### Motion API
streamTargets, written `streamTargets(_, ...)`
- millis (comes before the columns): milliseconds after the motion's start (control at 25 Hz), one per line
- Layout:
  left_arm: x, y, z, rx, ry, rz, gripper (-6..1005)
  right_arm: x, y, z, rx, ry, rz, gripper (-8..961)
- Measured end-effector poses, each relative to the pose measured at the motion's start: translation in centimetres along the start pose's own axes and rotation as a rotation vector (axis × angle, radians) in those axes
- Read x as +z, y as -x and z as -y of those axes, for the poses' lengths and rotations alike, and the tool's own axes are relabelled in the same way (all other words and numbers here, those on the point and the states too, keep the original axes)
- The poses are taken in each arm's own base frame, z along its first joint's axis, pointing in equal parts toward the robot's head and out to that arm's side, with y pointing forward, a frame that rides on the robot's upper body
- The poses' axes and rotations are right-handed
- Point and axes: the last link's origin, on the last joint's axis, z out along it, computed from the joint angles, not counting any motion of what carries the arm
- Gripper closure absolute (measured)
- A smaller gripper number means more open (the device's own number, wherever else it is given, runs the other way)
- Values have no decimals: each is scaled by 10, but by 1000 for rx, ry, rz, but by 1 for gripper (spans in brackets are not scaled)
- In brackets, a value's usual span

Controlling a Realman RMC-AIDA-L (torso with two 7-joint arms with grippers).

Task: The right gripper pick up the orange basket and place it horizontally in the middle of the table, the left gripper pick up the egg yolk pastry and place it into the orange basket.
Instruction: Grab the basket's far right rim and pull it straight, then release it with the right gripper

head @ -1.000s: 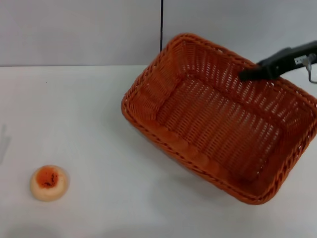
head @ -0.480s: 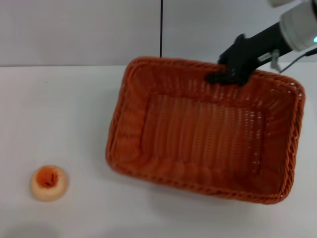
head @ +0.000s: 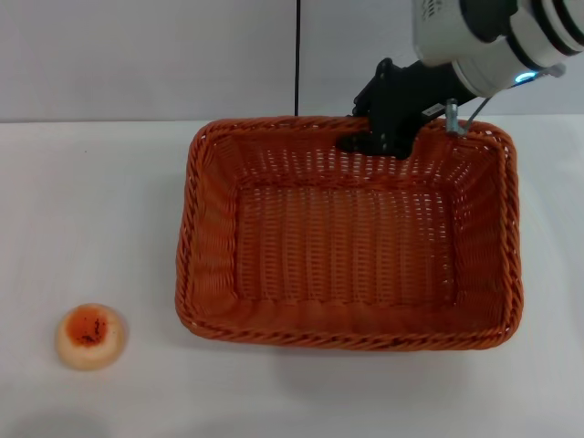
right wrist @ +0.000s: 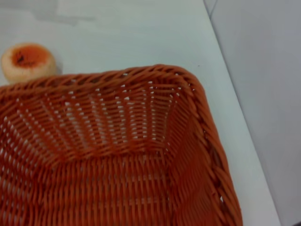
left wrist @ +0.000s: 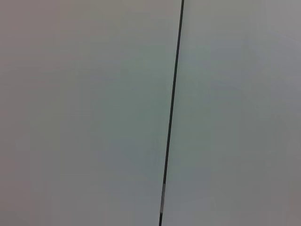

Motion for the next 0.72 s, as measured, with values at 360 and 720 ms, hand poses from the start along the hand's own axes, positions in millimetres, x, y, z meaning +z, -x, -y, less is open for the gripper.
streamTargets(360,4,-1,-3,-5,14,-12,166,16,10,-10,-103,25,-3,747)
streamTargets(720,4,2,-6,-18,20,3,166,27,6,-16,-90,27,23,720)
